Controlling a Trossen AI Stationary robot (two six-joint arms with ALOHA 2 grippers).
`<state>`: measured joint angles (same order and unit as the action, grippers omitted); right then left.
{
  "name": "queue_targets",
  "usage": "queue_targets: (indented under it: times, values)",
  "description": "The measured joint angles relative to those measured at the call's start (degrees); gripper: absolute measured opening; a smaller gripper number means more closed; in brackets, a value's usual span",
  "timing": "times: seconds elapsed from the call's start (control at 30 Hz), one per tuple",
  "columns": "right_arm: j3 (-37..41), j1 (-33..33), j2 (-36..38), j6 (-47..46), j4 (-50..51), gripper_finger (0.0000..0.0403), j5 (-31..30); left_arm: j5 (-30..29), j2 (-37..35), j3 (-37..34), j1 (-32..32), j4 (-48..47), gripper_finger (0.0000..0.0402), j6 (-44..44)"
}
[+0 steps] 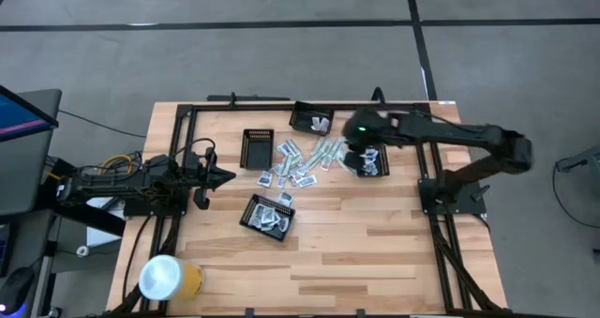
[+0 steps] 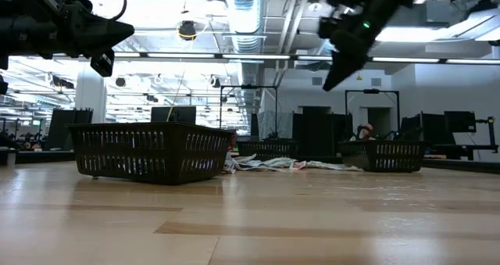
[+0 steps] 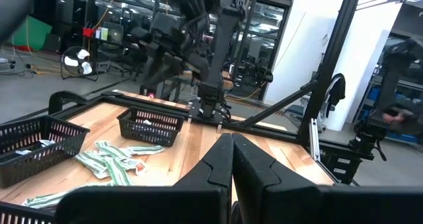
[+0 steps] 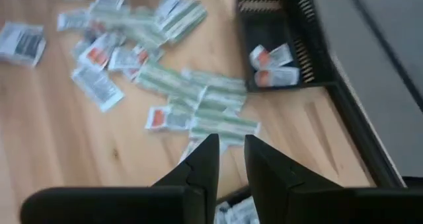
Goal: Pick & Place First Aid Supplies
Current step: Put the orange ointment pack into the top black bin
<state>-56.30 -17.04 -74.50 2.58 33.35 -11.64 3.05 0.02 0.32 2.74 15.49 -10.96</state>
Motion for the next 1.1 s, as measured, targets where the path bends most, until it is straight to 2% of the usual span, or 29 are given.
queue_targets:
  times: [0.17,0.3,0.53,0.83,1.1]
  values:
    - [12.7,1.1,9.0,-4.5,-16.1,0.0067,0.0,0.0,0.0,0.0,0.0,0.0,0.0008,0.0]
    - [15.1,3.6,9.8,-3.5,-25.9,0.0067,0.2,0.0,0.0,0.0,0.0,0.0,0.0008,0.0]
    - [15.2,8.3,1.8,7.4,-34.1,0.0067,0.4,0.0,0.0,0.0,0.0,0.0,0.0008,0.0]
    - [15.2,10.3,-11.0,6.1,-37.8,0.0067,-0.3,0.0,0.0,0.0,0.0,0.0,0.0008,0.0]
    - [15.2,10.2,-17.5,4.8,-43.3,0.0067,-0.3,0.0,0.0,0.0,0.0,0.0,0.0008,0.0]
